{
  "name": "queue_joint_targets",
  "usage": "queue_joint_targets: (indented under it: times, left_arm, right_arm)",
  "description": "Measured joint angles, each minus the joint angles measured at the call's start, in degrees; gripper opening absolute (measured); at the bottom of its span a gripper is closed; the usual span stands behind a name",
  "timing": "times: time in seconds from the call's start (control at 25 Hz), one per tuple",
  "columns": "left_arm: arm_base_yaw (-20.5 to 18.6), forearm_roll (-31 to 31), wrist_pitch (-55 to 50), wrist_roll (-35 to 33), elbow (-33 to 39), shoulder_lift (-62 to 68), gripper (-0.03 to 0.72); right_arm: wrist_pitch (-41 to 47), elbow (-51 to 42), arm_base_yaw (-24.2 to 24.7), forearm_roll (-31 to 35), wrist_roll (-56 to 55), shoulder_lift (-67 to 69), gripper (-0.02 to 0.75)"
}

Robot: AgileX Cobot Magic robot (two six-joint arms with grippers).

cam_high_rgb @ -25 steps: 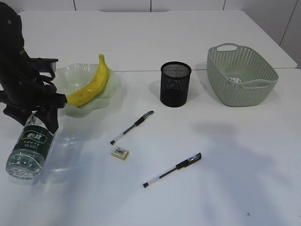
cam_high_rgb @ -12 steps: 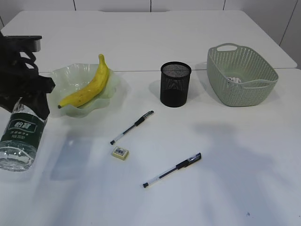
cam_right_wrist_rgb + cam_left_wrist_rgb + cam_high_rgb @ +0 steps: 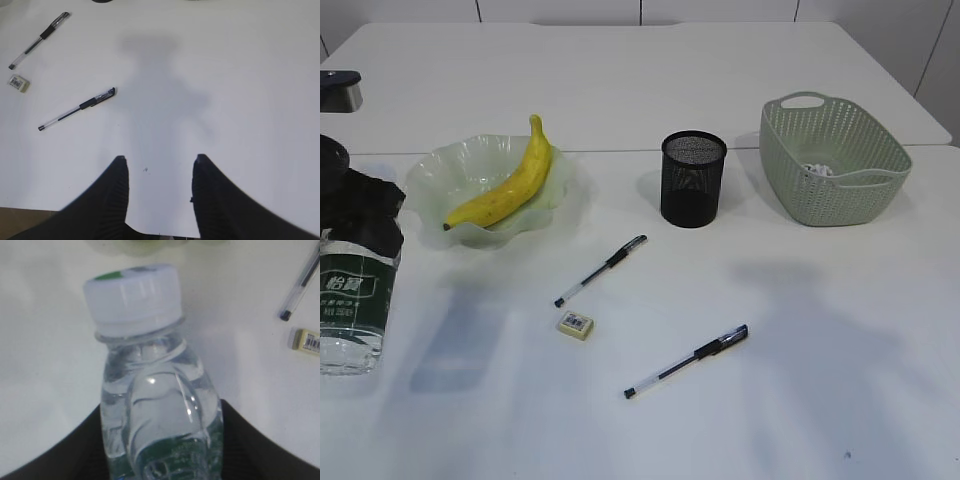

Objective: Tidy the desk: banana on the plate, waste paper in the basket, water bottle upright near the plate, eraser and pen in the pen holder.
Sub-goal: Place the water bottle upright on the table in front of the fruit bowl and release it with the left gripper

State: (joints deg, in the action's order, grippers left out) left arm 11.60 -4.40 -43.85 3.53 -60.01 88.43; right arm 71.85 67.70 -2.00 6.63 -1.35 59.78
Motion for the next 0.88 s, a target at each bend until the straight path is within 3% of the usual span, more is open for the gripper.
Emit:
queue_joint_targets:
  times: [0.88]
  left_arm:
    - [0.00, 0.14, 43.54, 0.04, 25.18, -11.83, 0.383]
  right_arm:
    - [0.12, 0.00, 0.00, 0.00, 0.02, 0.00, 0.314]
